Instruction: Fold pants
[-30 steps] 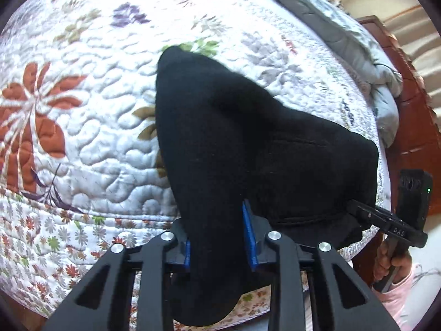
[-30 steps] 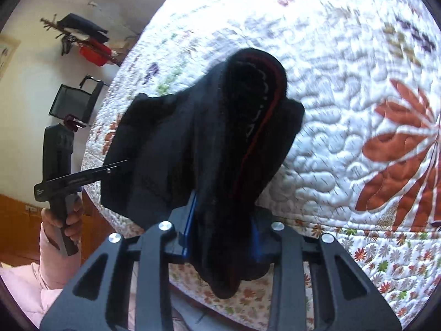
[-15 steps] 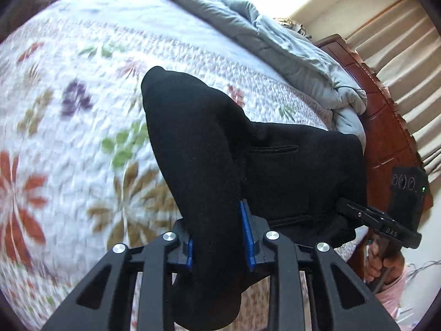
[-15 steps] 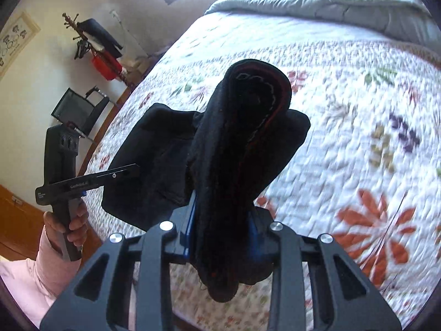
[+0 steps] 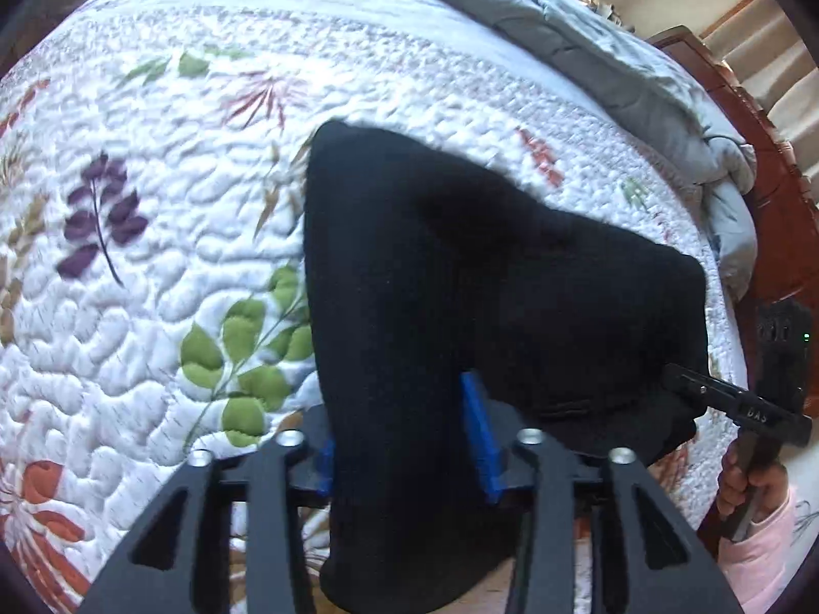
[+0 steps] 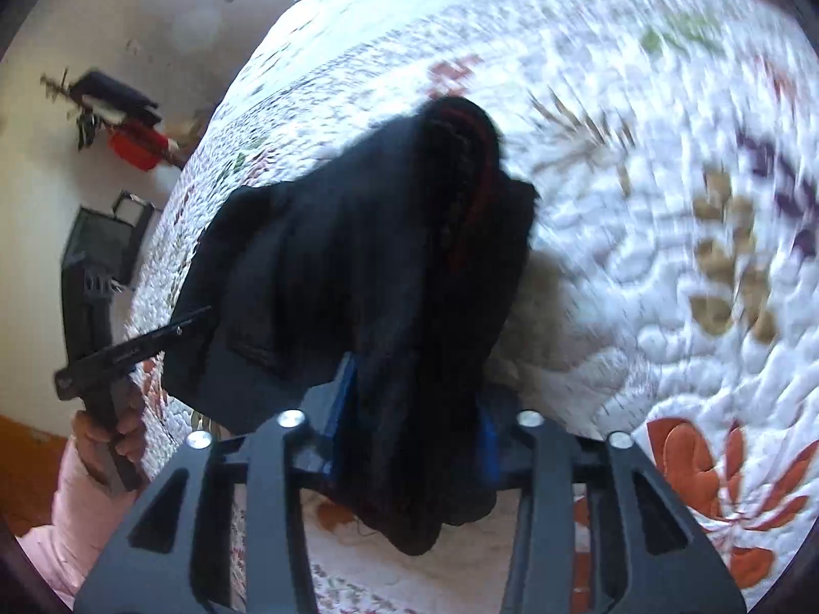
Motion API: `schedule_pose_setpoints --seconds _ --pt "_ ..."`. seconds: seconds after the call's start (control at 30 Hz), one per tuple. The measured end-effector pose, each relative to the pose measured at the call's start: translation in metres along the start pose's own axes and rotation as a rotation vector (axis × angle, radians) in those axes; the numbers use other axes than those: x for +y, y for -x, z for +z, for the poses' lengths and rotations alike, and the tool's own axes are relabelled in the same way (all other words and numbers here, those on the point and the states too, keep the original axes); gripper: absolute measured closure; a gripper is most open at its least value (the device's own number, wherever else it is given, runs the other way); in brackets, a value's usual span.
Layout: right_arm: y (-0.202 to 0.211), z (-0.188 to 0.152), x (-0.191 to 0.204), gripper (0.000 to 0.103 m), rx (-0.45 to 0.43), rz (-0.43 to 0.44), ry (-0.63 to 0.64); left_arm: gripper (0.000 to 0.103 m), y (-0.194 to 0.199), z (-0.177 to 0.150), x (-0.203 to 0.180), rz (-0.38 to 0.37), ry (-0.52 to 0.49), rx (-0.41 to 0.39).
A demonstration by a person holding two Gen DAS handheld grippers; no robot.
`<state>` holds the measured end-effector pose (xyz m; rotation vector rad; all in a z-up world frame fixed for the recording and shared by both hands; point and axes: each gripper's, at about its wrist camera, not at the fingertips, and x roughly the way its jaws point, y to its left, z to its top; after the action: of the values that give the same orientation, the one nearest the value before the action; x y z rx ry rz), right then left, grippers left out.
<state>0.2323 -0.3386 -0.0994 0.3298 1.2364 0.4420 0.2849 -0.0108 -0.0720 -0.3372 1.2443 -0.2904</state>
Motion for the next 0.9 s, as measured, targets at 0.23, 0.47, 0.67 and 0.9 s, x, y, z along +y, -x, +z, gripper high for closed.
schedule_pose_setpoints --seconds 0.23,0.47,0.67,0.9 --pt "-0.007 -0.012 -0.022 0.049 -0.020 0.047 -0.063 0.041 -0.003 -0.014 0.000 0.044 -0.011 -0.034" --pt "0.040 -0.032 0.023 0.034 -0.114 -0.145 0.028 0.037 0.039 -0.028 -0.003 0.149 0.006 -0.133" --pt "0.063 -0.044 0.080 0.034 -0.169 -0.101 0.126 0.036 0.074 -0.046 -0.021 0.102 0.024 -0.229" --pt "0.014 -0.032 0.060 0.039 -0.047 -0.182 0.049 0.034 0.030 -0.039 -0.033 0.139 -0.028 -0.083"
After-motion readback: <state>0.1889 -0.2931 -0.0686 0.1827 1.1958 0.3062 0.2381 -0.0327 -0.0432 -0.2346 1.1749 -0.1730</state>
